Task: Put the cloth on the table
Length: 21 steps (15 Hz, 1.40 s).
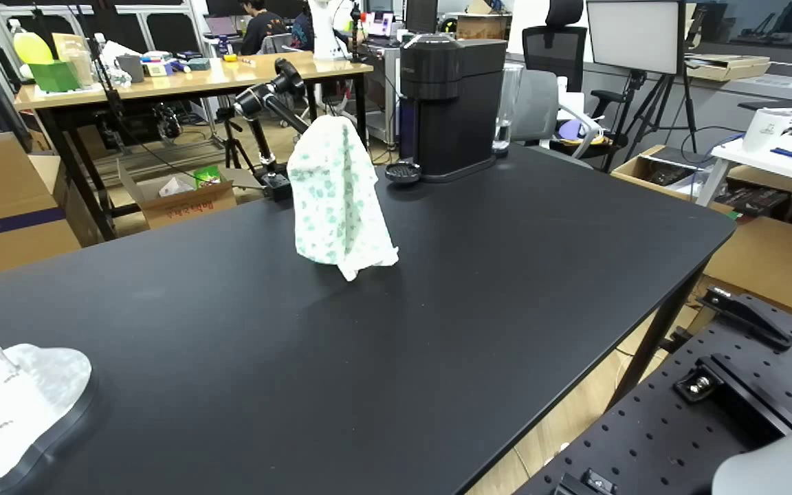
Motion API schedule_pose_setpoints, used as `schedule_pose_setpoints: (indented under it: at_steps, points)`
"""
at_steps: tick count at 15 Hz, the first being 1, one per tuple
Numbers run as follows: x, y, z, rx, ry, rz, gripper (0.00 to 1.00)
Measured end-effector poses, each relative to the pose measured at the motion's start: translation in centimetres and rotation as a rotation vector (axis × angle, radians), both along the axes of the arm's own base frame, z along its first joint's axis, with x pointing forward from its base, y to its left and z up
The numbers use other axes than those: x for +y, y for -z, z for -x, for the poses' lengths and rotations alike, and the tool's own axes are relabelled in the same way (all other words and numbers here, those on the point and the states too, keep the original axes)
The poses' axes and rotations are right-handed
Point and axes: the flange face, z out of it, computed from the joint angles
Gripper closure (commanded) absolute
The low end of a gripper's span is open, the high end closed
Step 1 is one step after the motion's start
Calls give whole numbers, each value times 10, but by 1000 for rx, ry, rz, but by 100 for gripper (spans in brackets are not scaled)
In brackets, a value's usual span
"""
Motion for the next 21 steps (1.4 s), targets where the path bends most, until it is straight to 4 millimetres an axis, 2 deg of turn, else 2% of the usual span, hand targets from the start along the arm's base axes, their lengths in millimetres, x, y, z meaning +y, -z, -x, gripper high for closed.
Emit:
schedule_pose_setpoints:
  at_steps: [4, 9, 13, 16, 18, 21]
  points:
    - [-12, 5, -23, -123, 23, 11, 0]
    - [-40, 34, -73, -266, 0, 12, 0]
    - [-56, 76, -104, -206, -157, -12, 0]
    - [-61, 99, -118, -127, -324, -35, 0]
    - [-61, 107, -124, -85, -413, -47, 0]
    - [-59, 108, -127, -74, -445, -50, 0]
